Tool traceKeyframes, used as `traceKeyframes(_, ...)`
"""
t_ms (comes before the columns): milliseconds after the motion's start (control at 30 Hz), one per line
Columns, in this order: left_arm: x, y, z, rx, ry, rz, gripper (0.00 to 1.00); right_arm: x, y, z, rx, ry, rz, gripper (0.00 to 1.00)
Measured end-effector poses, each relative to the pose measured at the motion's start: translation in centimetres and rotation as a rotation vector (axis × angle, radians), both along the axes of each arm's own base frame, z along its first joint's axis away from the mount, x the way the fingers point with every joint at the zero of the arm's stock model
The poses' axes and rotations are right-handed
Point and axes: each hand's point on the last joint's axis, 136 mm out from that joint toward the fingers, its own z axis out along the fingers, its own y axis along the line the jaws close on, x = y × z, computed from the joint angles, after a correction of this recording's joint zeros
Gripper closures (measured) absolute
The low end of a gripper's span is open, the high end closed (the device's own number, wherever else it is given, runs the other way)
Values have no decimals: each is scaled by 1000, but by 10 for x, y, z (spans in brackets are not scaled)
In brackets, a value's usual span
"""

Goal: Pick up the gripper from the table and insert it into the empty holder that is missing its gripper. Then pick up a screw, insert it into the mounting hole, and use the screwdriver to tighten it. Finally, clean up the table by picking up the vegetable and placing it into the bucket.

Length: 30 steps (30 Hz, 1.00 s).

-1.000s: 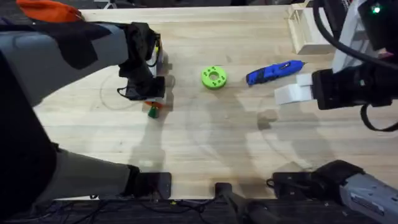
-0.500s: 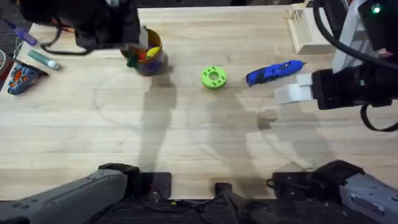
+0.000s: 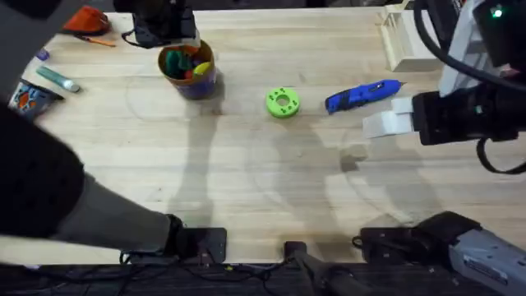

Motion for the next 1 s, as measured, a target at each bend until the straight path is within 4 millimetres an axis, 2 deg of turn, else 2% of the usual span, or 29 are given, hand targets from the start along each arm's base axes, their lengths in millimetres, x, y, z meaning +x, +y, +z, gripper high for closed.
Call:
traceKeyframes(233,18,-1,-28,-12,21,-7,978,0,0,0,0,0,0,7)
traceKeyframes(467,19,-2,-29,-17,21,-11,971,0,0,0,0,0,0,8)
traceKeyframes(500,18,-2,-29,-14,23,-16,890,0,0,0,0,0,0,8)
traceKeyframes(667,18,-4,-29,-21,22,-20,108,0,0,0,0,0,0,8)
traceKeyframes(700,18,-5,-29,-23,21,-21,41,0,0,0,0,0,0,8)
traceKeyframes(900,12,-6,-30,-21,47,-25,14,0,0,0,0,0,0,8)
traceKeyframes(1000,6,-6,-23,-21,47,-27,15,0,0,0,0,0,0,8)
